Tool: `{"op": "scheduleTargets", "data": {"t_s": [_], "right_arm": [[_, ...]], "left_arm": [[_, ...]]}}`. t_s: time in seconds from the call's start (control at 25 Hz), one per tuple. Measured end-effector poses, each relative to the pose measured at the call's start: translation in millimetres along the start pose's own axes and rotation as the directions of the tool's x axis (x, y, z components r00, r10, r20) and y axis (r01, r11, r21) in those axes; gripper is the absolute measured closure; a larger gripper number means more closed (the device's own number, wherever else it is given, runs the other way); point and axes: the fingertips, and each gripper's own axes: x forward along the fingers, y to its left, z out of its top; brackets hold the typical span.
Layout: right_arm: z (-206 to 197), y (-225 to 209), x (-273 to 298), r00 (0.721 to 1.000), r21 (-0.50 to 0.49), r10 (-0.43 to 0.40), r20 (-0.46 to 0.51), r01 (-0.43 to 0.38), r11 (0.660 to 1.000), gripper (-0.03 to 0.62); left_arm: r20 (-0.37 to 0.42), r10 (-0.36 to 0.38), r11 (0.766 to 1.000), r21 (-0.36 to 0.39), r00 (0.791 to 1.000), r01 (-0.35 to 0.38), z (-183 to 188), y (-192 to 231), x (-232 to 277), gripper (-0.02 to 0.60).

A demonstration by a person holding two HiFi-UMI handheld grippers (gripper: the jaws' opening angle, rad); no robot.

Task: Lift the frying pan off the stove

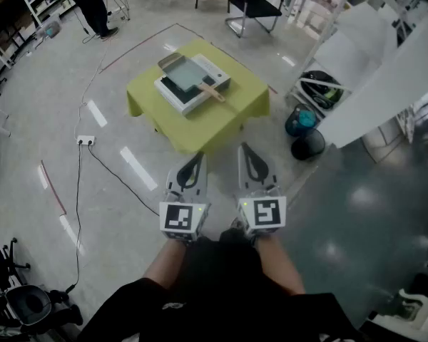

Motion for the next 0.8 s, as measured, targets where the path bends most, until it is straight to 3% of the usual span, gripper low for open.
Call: {"op": "scheduleTargets", "data": {"t_s": [0.8], "right_arm": [[-26, 15, -6, 0.998, 0.031, -0.03, -0.054, 0.032, 0.999, 0.579]], "left_arm": [[-0.017, -0.029, 1.0, 0.009, 0.999, 0.03, -4, 18, -17, 0.537]]}}
